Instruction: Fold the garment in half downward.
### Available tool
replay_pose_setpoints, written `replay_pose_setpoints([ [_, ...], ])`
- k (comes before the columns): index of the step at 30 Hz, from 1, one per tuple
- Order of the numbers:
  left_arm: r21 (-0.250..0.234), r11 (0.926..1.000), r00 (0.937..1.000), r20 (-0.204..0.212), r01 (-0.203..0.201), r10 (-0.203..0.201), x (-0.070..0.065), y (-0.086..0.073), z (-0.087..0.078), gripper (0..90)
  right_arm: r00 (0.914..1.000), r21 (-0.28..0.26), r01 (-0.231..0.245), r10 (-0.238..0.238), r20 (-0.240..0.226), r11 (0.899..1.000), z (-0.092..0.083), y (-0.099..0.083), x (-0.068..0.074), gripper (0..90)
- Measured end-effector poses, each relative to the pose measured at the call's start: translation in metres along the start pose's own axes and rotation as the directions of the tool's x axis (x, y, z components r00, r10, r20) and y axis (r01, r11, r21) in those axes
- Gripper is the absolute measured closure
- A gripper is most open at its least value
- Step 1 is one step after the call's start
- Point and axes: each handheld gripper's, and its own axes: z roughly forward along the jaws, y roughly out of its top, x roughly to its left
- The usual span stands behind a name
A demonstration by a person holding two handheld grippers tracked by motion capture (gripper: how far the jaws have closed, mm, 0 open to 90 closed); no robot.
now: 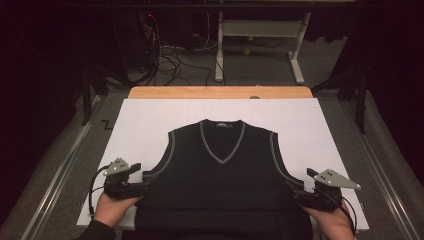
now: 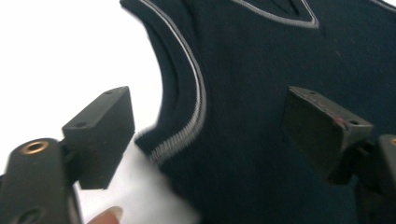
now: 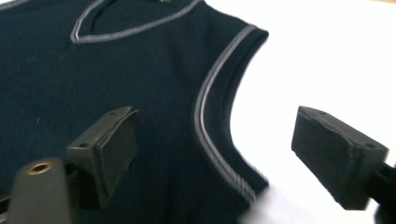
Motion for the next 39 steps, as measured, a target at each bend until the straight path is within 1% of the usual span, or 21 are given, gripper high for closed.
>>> replay_pose_setpoints([
  [1, 0.0, 1.0, 1.0, -0.004, -0.002, 0.002, 0.001, 0.004, 0.003, 13.1, 1.0, 0.0, 0.0, 0.0, 0.0, 1.0, 0.0, 0.0, 0.0, 12.9],
  [3, -0.008, 0.9999, 0.9998, -0.013, -0.011, 0.011, 0.003, 0.012, 0.008, 11.5, 1.0, -0.007, -0.005, 0.005, -0.005, 1.0, 0.008, 0.01, 0.001, 7.0],
  [5, -0.019, 0.9995, 0.9993, -0.029, -0.025, 0.025, 0.004, 0.02, 0.013, 11.5, 1.0, -0.009, -0.004, 0.004, -0.008, 1.0, 0.011, 0.014, 0.001, 5.5],
  [7, -0.028, 0.9991, 0.9986, -0.043, -0.032, 0.031, 0.004, 0.026, 0.019, 11.2, 1.0, -0.009, 0.004, -0.004, -0.008, 1.0, 0.017, 0.022, -0.001, 0.3],
  [11, -0.017, 0.9998, 0.9983, -0.059, -0.009, 0.008, 0.006, 0.039, 0.033, 0.0, 0.9999, -0.004, -0.001, 0.001, -0.012, 1.0, 0.031, 0.036, -0.005, 0.3],
  [17, -0.008, 0.9998, 0.9984, -0.054, 0.016, -0.016, 0.015, 0.065, 0.049, 0.0, 0.9999, 0.03, -0.005, 0.005, 0.012, 1.0, 0.058, 0.051, -0.012, 0.6],
  [19, 0.003, 0.9998, 0.9983, -0.055, 0.019, -0.019, 0.019, 0.074, 0.056, 0.0, 0.9998, 0.04, -0.006, 0.005, 0.021, 0.999, 0.067, 0.055, -0.016, 1.4],
  [21, 0.02, 0.9989, 0.9978, -0.051, 0.043, -0.042, 0.023, 0.08, 0.065, 0.0, 0.9995, 0.052, -0.017, 0.016, 0.029, 0.998, 0.076, 0.059, -0.021, 3.0],
  [24, 0.064, 0.9962, 0.9966, -0.06, 0.06, -0.057, 0.031, 0.088, 0.08, 0.0, 0.9989, 0.088, -0.038, 0.035, 0.031, 0.995, 0.09, 0.063, -0.028, 10.1],
  [25, 0.078, 0.9945, 0.9958, -0.064, 0.07, -0.065, 0.034, 0.089, 0.086, 0.0, 0.9985, 0.103, -0.047, 0.044, 0.033, 0.994, 0.095, 0.065, -0.03, 12.4],
  [26, 0.094, 0.9911, 0.994, -0.063, 0.095, -0.089, 0.037, 0.09, 0.093, 0.0, 0.9983, 0.117, -0.05, 0.046, 0.035, 0.992, 0.101, 0.066, -0.033, 14.2],
  [28, 0.134, 0.9832, 0.9904, -0.077, 0.125, -0.115, 0.041, 0.089, 0.103, 0.0, 0.9969, 0.149, -0.07, 0.064, 0.045, 0.986, 0.112, 0.069, -0.036, 16.5],
  [29, 0.144, 0.9794, 0.9882, -0.08, 0.141, -0.131, 0.042, 0.088, 0.108, 4.2, 0.9963, 0.185, -0.072, 0.062, 0.061, 0.98, 0.123, 0.072, -0.037, 20.7],
  [30, 0.151, 0.9761, 0.9863, -0.077, 0.156, -0.146, 0.043, 0.087, 0.112, 4.2, 0.9963, 0.185, -0.072, 0.062, 0.061, 0.98, 0.123, 0.072, -0.037, 20.7],
  [31, 0.159, 0.9728, 0.9843, -0.08, 0.169, -0.158, 0.043, 0.086, 0.116, 6.8, 0.996, 0.216, -0.076, 0.064, 0.062, 0.973, 0.128, 0.073, -0.036, 25.0],
  [32, 0.174, 0.9689, 0.9828, -0.087, 0.176, -0.163, 0.044, 0.085, 0.12, 9.5, 0.9974, 0.241, -0.063, 0.053, 0.048, 0.968, 0.133, 0.074, -0.037, 27.7],
  [33, 0.179, 0.9674, 0.9817, -0.099, 0.179, -0.163, 0.044, 0.085, 0.123, 13.2, 0.9973, 0.257, -0.07, 0.061, 0.04, 0.964, 0.138, 0.075, -0.036, 29.0],
  [34, 0.167, 0.969, 0.9805, -0.107, 0.182, -0.165, 0.043, 0.086, 0.124, 14.2, 0.9969, 0.267, -0.076, 0.067, 0.041, 0.961, 0.142, 0.076, -0.036, 30.9],
  [36, 0.162, 0.9659, 0.978, -0.085, 0.202, -0.19, 0.044, 0.089, 0.126, 24.9, 0.995, 0.282, -0.098, 0.088, 0.046, 0.955, 0.148, 0.077, -0.034, 32.3],
  [37, 0.173, 0.966, 0.9795, -0.094, 0.192, -0.178, 0.042, 0.09, 0.128, 27.7, 0.994, 0.285, -0.106, 0.094, 0.057, 0.952, 0.151, 0.078, -0.033, 32.3],
  [39, 0.186, 0.97, 0.9824, -0.129, 0.157, -0.134, 0.037, 0.091, 0.13, 31.9, 0.9932, 0.279, -0.099, 0.078, 0.086, 0.955, 0.155, 0.077, -0.031, 34.2],
])
